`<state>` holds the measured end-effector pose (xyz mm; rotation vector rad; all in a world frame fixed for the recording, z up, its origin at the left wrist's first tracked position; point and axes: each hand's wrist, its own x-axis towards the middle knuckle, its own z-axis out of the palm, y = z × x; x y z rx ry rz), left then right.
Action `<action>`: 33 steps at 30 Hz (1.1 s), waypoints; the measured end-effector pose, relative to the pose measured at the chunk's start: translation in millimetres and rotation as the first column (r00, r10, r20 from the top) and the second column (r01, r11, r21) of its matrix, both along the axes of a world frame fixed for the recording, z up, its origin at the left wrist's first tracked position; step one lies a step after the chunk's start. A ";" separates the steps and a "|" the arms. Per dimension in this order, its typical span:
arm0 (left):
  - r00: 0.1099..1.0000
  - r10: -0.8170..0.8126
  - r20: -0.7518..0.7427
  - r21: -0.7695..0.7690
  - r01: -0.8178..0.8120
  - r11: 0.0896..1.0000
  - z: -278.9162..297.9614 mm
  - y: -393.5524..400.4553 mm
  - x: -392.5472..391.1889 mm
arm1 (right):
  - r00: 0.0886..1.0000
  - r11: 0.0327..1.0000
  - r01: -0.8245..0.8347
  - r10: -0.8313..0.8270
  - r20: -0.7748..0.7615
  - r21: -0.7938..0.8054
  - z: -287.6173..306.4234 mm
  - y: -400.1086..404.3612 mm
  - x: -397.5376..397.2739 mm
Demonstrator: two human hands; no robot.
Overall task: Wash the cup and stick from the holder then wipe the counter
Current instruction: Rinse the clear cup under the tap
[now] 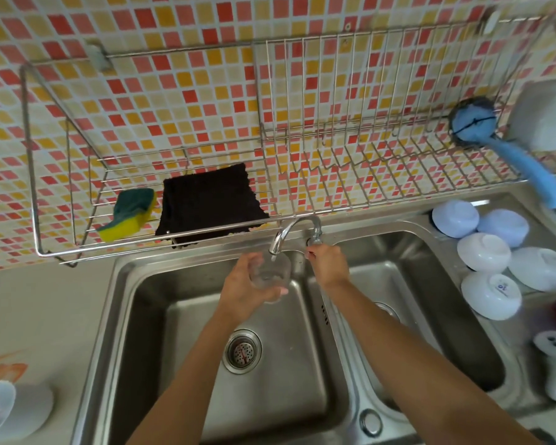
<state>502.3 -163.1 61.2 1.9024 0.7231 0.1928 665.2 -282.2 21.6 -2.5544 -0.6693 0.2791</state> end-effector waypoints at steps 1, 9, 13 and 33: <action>1.000 -0.018 -0.013 0.008 0.018 1.000 -0.6 -1.3 -1.5 | 1.000 1.000 -0.005 0.005 0.002 0.002 -0.4 -1.0 1.0; 1.000 -0.009 0.003 0.007 0.009 1.000 -2.5 0.2 -10.4 | 0.999 0.997 -0.021 0.018 0.037 0.075 -4.2 -5.3 0.3; 0.992 -0.102 -0.071 0.056 0.106 0.993 -0.7 -7.1 -9.9 | 1.000 0.996 -0.017 0.015 0.027 0.090 -4.6 -6.3 0.9; 0.993 -0.098 -0.065 0.034 0.101 0.994 -20.3 -19.3 -25.6 | 1.000 0.995 -0.008 0.005 0.028 0.104 -6.4 -7.8 1.0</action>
